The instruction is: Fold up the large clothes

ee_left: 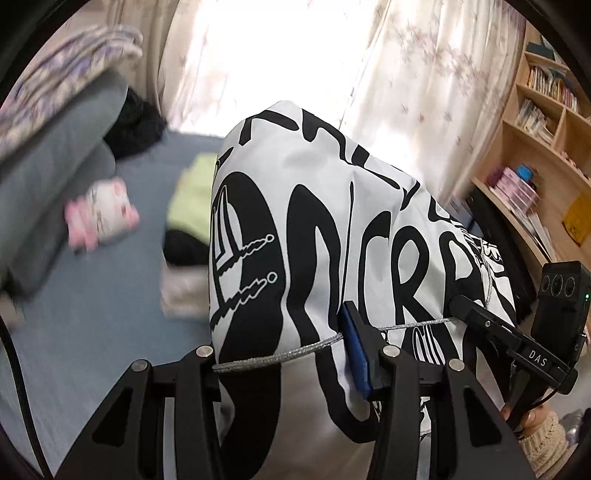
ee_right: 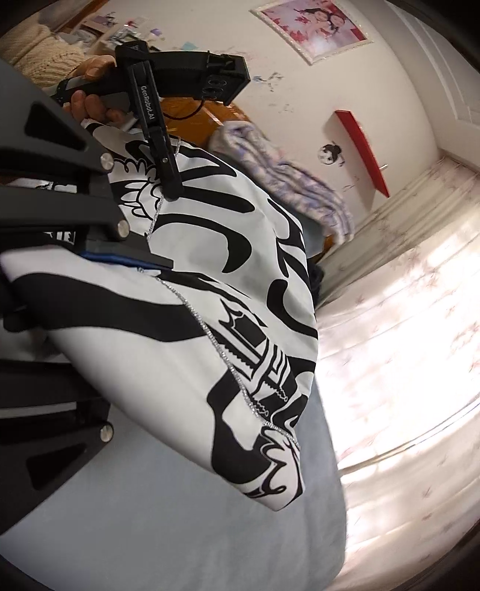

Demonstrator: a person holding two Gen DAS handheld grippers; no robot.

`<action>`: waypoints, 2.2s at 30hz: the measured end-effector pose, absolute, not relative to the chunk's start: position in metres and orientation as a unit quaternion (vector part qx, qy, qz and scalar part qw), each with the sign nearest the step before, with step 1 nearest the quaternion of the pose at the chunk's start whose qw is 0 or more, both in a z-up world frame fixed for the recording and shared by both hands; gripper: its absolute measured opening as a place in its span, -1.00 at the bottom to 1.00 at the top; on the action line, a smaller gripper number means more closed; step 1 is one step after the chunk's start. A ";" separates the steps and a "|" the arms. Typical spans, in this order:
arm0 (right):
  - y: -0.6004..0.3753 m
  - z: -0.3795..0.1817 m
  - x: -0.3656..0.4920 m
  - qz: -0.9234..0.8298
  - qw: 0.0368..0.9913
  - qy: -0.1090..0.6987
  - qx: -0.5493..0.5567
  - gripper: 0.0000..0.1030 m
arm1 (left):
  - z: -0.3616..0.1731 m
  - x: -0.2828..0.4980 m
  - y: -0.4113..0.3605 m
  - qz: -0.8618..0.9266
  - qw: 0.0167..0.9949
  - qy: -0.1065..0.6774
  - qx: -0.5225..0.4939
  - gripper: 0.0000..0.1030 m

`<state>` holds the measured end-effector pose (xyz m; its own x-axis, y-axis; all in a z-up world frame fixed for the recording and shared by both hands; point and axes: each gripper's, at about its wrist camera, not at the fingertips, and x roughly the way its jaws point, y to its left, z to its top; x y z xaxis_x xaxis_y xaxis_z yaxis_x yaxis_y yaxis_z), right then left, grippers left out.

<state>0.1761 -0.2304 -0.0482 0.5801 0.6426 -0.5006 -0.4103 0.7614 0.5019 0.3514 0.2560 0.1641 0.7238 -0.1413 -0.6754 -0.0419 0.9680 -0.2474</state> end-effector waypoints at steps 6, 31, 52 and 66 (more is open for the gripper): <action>-0.243 -0.018 0.183 0.284 0.873 0.349 0.188 -0.47 | 0.189 0.483 0.332 -0.029 0.926 0.363 -0.100 -0.12; -0.262 -0.205 0.210 0.188 0.841 0.445 0.243 -0.09 | -0.020 0.678 0.436 0.040 0.879 0.454 -0.142 0.99; -0.287 -0.076 0.075 0.164 0.865 0.454 0.139 0.17 | 0.079 0.509 0.335 0.133 0.930 0.341 -0.014 0.99; -0.300 0.044 -0.131 0.193 0.871 0.451 0.031 0.17 | 0.162 0.308 0.220 0.066 0.938 0.337 -0.055 0.99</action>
<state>-0.1305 -0.2995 0.0444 0.5194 0.3642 -0.7730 -0.3075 0.9237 0.2286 0.3084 0.2202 0.1616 0.7642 0.0865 -0.6392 -0.1606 0.9853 -0.0587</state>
